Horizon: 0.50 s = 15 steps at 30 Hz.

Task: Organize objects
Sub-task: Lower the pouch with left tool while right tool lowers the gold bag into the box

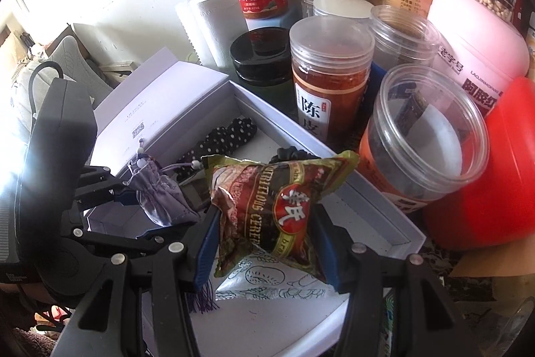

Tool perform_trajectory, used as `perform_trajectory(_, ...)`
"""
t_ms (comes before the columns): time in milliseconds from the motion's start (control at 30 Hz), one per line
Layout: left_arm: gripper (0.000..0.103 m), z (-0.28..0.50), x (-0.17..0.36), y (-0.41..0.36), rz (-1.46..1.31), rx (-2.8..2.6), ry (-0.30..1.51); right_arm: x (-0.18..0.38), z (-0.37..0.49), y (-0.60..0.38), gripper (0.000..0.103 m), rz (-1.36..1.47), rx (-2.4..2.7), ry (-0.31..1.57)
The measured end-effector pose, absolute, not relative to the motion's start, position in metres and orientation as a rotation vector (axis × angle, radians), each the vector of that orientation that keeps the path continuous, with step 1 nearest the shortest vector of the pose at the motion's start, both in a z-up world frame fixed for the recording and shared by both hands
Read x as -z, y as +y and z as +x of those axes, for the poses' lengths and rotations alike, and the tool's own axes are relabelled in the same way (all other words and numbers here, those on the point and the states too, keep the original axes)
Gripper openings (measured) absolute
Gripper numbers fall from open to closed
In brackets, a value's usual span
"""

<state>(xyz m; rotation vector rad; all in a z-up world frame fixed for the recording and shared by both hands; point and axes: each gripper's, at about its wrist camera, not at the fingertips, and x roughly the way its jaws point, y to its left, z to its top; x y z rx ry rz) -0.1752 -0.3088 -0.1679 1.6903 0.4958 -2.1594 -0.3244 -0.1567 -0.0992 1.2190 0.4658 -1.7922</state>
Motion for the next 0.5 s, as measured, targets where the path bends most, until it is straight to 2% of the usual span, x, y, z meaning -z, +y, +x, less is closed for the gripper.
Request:
perform_trajectory(367,0.044,-0.163,0.167,-0.306,1.684,2.145,0.513,0.097,-0.324,-0.158,0.057,1.239,1.796,0.493)
perform_trajectory(467,0.044,-0.159,0.163,-0.306,1.671,2.143,0.504,0.095,-0.323,-0.156,0.064,1.245,1.811,0.495)
perform_trajectory(500,0.044,-0.158,0.162,-0.307,1.668,2.141,0.503,0.093,-0.322,-0.155,0.070,1.240,1.826,0.503)
